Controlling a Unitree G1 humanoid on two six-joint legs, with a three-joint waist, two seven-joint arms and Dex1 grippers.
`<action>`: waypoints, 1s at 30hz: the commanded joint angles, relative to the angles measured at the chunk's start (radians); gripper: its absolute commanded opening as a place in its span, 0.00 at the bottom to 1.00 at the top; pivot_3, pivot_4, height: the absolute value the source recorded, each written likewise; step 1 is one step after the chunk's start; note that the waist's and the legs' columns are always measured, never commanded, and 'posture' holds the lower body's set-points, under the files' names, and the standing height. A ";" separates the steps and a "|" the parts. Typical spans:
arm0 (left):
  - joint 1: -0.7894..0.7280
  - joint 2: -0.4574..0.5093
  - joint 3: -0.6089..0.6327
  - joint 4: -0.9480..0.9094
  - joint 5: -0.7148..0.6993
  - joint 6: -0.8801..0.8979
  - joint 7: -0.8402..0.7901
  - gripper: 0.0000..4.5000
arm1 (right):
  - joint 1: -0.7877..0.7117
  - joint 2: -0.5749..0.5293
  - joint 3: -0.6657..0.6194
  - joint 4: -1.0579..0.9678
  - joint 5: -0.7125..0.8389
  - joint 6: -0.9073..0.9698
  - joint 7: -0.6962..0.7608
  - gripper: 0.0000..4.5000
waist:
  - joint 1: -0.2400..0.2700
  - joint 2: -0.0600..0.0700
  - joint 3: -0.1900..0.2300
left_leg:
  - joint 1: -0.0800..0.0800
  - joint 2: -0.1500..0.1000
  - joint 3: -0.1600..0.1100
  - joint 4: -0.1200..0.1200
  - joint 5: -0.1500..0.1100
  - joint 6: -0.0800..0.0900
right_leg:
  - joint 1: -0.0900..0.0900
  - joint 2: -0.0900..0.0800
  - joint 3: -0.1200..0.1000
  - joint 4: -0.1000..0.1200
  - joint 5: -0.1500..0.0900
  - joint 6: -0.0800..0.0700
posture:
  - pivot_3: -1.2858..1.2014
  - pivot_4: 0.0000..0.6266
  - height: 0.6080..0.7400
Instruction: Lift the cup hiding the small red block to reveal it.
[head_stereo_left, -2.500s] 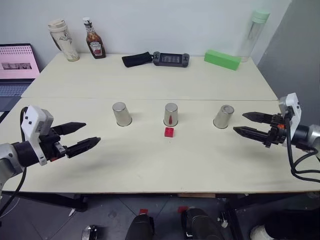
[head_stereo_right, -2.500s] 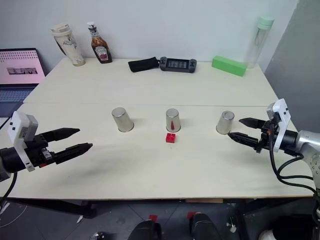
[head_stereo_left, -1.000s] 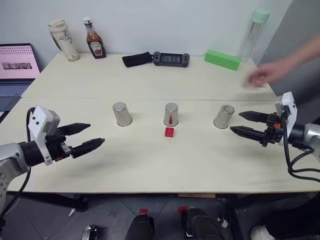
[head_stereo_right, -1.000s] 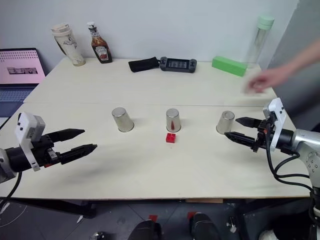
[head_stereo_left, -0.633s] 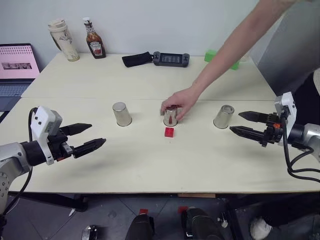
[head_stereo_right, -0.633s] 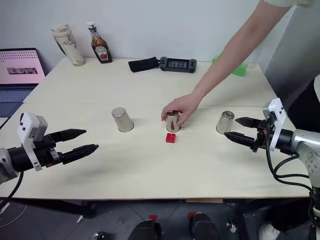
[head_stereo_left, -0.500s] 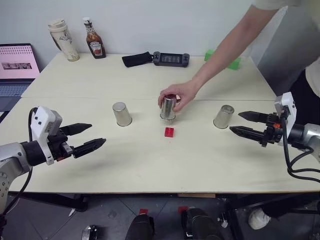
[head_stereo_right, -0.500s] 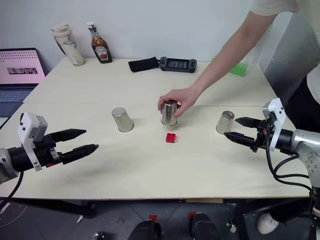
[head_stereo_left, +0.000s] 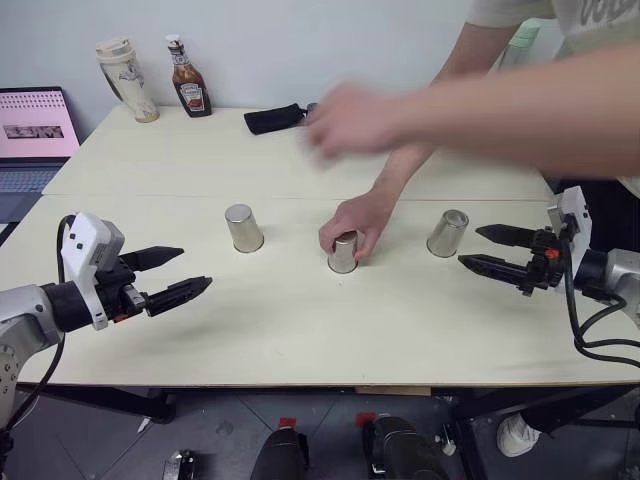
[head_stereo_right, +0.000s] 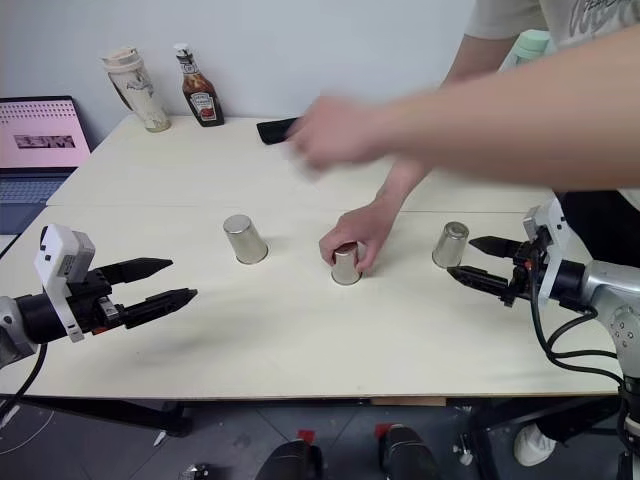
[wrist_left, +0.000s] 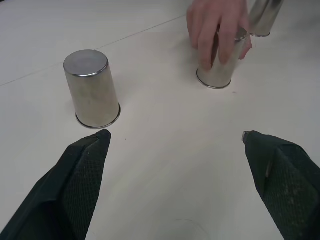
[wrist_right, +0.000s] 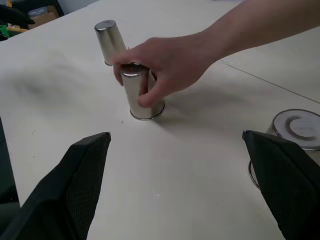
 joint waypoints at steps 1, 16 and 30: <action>-0.007 0.015 0.013 -0.030 -0.003 -0.007 0.002 1.00 | -0.006 -0.002 -0.012 -0.032 0.018 -0.004 -0.005 1.00 | 0.000 0.000 0.000 | 0.000 0.000 0.000 0.000 0.000 0.000 | 0.000 0.000 0.000 0.000 0.000 0.000 | 0.52 0.24 1.00; 0.001 0.014 0.016 -0.034 -0.003 -0.005 0.004 1.00 | -0.022 0.001 0.007 -0.018 0.008 -0.012 -0.012 1.00 | 0.000 0.000 0.000 | 0.000 0.000 0.000 0.000 0.000 0.000 | 0.000 0.000 0.000 0.000 0.000 0.000 | 0.52 0.24 1.00; 0.005 0.016 0.005 -0.021 0.012 -0.018 -0.001 1.00 | -0.036 -0.001 0.020 -0.006 -0.004 -0.028 -0.012 1.00 | 0.000 0.000 0.000 | 0.000 0.000 0.000 0.000 0.000 0.000 | 0.000 0.000 0.000 0.000 0.000 0.000 | 0.52 0.24 1.00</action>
